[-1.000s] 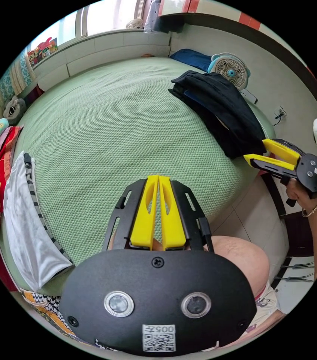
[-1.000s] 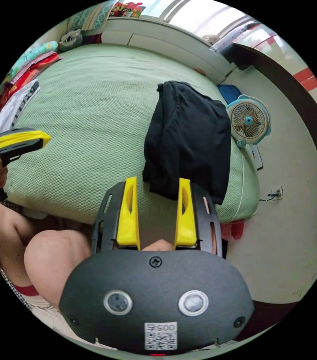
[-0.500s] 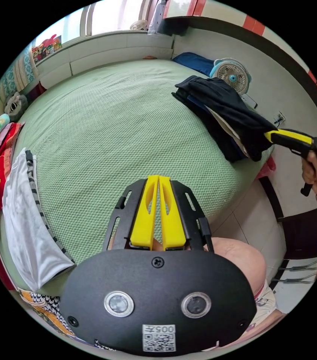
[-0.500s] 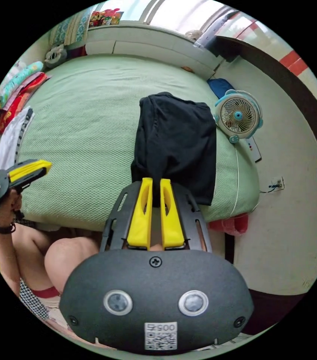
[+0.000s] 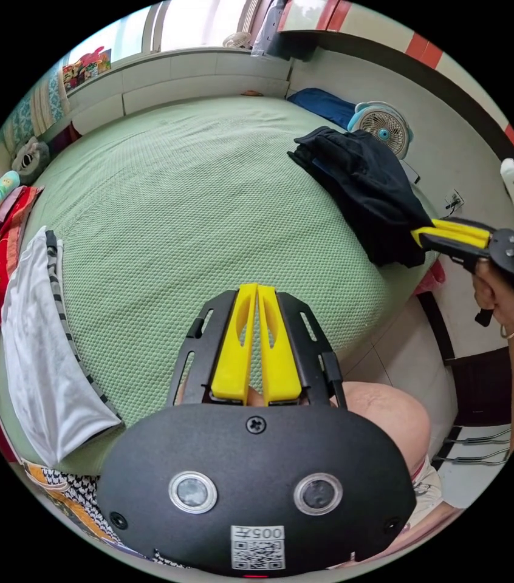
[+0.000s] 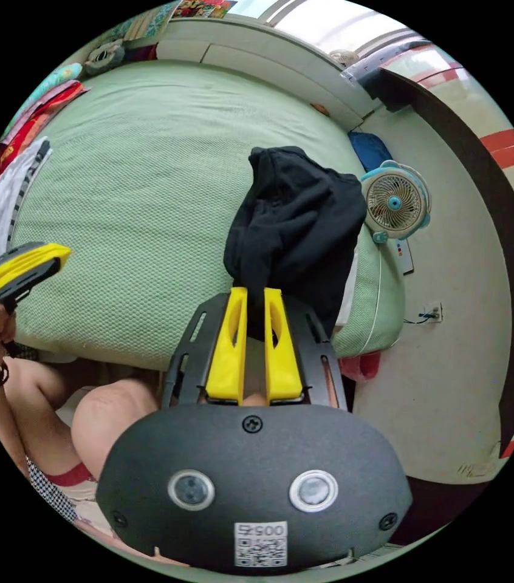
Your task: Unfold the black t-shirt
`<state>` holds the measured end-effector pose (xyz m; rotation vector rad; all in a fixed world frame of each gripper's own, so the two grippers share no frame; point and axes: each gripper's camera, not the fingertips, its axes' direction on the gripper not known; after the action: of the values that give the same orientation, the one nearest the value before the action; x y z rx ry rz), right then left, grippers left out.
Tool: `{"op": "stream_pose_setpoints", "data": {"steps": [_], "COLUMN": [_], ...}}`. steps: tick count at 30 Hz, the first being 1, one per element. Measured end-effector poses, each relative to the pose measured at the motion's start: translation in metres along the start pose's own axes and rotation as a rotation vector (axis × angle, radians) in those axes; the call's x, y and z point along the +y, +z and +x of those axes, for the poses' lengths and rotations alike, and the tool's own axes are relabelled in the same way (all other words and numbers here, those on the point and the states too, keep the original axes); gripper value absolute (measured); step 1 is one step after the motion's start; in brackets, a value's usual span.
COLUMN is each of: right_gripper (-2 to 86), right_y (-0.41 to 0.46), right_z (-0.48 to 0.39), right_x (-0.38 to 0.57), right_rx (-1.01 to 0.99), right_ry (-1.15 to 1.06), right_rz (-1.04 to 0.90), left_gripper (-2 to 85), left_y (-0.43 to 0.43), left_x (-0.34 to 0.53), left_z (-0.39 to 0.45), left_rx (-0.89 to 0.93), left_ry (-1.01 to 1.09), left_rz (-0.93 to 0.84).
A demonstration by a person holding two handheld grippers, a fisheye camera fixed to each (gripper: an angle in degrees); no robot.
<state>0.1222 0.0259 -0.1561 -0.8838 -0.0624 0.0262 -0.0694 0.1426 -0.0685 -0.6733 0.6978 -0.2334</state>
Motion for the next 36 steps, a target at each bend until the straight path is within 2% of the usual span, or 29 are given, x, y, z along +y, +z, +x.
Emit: {"op": "stream_pose_setpoints", "data": {"steps": [4,7,9,11,13,21,31,36], "right_gripper": [10.8,11.9,9.9,5.2,2.4,0.3,0.2,0.1], "right_y": [0.029,0.045,0.047,0.042,0.027,0.002,-0.012,-0.012], "right_z": [-0.010,-0.019,-0.019,-0.013,-0.001,0.026,-0.073,-0.144], "right_x": [0.011,0.012,0.011,0.010,0.012,0.003,-0.057,-0.071], "right_rx": [0.076,0.140,0.208,0.187,0.111,-0.165,-0.350,-0.501], "right_ry": [0.001,0.010,0.062,0.101,0.111,0.105,-0.058,-0.225], "right_rz": [-0.024,-0.012,0.023,0.038,0.072,0.127,0.187,0.173], "left_gripper": [-0.6,-0.6,-0.6,-0.6,-0.6,-0.7,-0.7,-0.6], "left_y": [0.001,0.001,0.000,0.000,-0.001,-0.005,-0.022,-0.046], "left_x": [0.002,0.004,0.006,0.006,0.006,0.007,0.018,0.036], "left_z": [-0.004,-0.005,-0.008,-0.011,-0.015,-0.031,-0.077,-0.124], "left_rx": [0.013,-0.005,-0.019,-0.017,-0.016,-0.009,-0.010,-0.149], "left_ry": [-0.004,0.007,0.010,0.008,0.008,-0.006,-0.103,-0.224], "left_rz": [-0.009,-0.013,-0.018,-0.020,-0.019,-0.019,0.008,0.061]}}
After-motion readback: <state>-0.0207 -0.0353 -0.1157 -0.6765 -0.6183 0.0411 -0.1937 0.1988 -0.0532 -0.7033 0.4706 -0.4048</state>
